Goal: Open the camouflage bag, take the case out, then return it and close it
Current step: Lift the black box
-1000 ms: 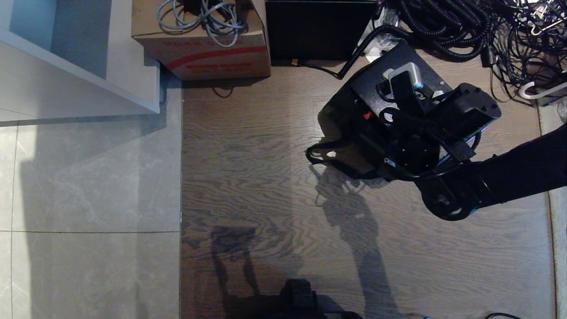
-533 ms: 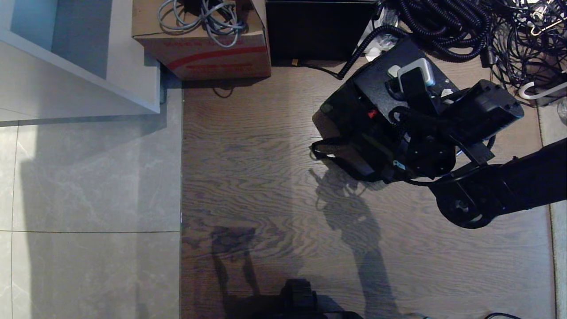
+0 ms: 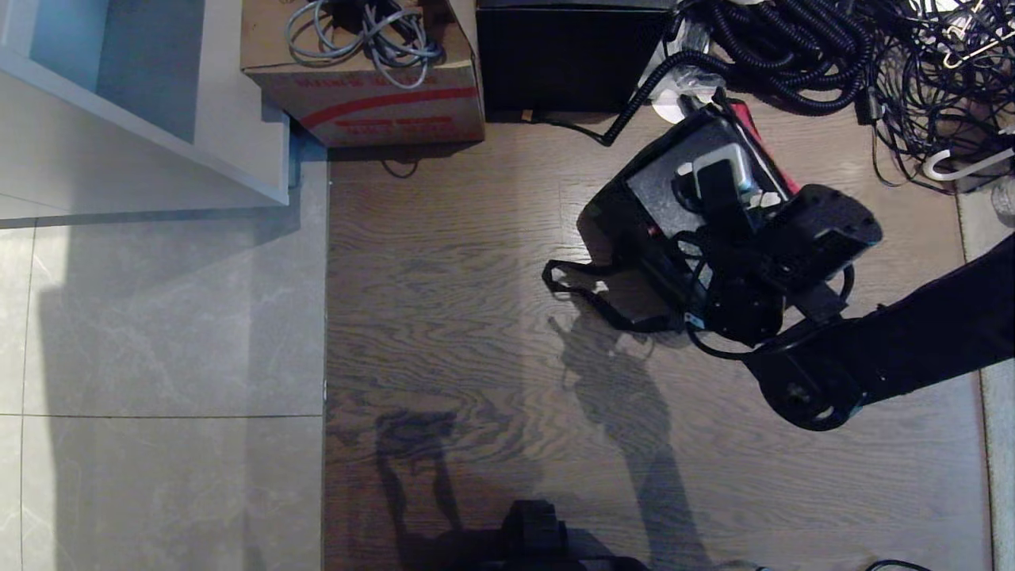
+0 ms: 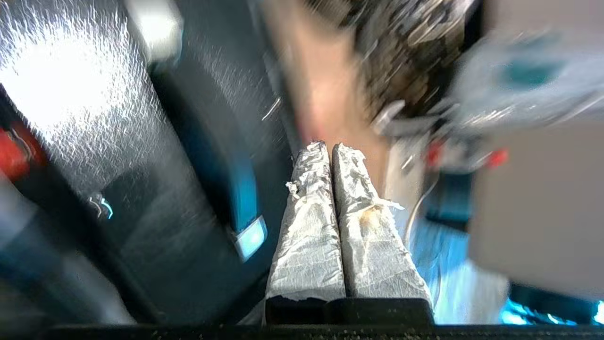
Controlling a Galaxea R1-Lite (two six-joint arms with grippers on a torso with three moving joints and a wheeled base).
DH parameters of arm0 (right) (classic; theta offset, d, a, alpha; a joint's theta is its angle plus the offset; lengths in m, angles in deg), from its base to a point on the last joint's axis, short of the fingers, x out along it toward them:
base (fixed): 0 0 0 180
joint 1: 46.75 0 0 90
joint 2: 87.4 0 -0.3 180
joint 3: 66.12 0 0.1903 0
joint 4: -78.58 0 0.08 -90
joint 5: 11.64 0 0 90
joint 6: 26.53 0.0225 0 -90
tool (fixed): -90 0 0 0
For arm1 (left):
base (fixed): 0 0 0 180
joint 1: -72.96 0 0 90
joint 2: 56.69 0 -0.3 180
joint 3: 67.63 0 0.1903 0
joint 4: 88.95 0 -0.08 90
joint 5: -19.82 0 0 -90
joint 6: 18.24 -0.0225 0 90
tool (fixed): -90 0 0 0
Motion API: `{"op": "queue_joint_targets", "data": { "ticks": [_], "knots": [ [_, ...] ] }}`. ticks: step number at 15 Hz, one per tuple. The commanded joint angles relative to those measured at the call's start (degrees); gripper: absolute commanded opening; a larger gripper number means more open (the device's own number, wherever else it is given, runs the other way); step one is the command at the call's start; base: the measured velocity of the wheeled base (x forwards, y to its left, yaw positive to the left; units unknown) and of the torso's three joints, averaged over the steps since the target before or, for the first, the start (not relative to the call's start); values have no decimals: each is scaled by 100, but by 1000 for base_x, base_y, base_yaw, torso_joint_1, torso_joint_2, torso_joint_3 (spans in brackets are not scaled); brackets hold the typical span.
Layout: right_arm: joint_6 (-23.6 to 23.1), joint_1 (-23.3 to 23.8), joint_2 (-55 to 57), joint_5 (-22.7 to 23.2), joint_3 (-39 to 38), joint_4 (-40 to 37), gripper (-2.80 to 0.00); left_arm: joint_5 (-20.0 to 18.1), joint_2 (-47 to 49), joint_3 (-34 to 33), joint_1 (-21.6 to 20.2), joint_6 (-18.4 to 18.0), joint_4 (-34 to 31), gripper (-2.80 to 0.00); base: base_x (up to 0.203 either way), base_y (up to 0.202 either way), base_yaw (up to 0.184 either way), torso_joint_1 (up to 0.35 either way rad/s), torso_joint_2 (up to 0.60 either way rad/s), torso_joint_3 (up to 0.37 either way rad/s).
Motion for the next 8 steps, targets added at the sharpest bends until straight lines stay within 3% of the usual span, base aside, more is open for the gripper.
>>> {"op": "queue_joint_targets", "data": {
  "ticks": [1,8],
  "knots": [
    [127,-5,448,-28,1,19,-280,2,0,0,0,2,0,-280,0,0,0,0,0,0],
    [255,135,1001,4,72,-92,-280,2,0,0,0,2,0,-280,0,0,0,0,0,0]
  ]
}}
